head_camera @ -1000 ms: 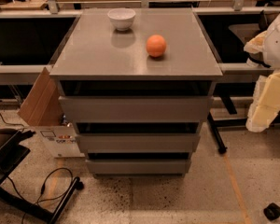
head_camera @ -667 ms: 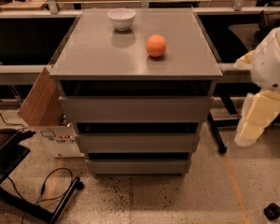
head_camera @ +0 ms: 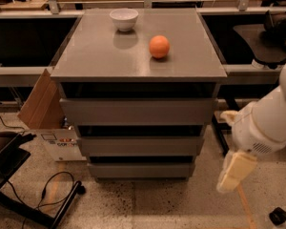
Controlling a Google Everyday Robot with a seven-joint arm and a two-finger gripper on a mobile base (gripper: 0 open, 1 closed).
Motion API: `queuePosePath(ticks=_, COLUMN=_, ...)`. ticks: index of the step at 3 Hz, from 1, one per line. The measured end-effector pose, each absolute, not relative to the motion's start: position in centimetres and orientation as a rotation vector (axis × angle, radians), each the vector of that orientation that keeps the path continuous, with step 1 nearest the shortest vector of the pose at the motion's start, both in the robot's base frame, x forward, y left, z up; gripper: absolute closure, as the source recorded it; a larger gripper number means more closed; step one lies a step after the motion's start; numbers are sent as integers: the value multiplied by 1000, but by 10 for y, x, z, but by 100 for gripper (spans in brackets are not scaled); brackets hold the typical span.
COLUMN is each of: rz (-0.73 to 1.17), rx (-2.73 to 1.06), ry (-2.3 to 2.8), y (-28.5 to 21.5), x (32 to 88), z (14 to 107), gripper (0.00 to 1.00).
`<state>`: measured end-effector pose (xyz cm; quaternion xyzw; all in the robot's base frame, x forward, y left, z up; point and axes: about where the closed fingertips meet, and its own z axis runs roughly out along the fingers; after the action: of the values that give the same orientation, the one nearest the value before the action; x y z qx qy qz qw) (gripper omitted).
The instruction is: Open bottom drawer
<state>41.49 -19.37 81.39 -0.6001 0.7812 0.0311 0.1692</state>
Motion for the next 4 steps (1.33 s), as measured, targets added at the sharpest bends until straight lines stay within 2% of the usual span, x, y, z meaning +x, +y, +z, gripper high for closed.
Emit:
queuePosePath(ticks=1, rz=112, rx=-1683, ry=2199, y=-178, x=401, z=738, gripper=0)
queuePosePath(ticks=3, rz=110, rx=-1683, ry=2190, y=-167, x=406, z=721, gripper=0)
queuePosePath(ticks=4, rz=110, rx=-1710, ry=2204, y=-145, x=420, z=664, gripper=0)
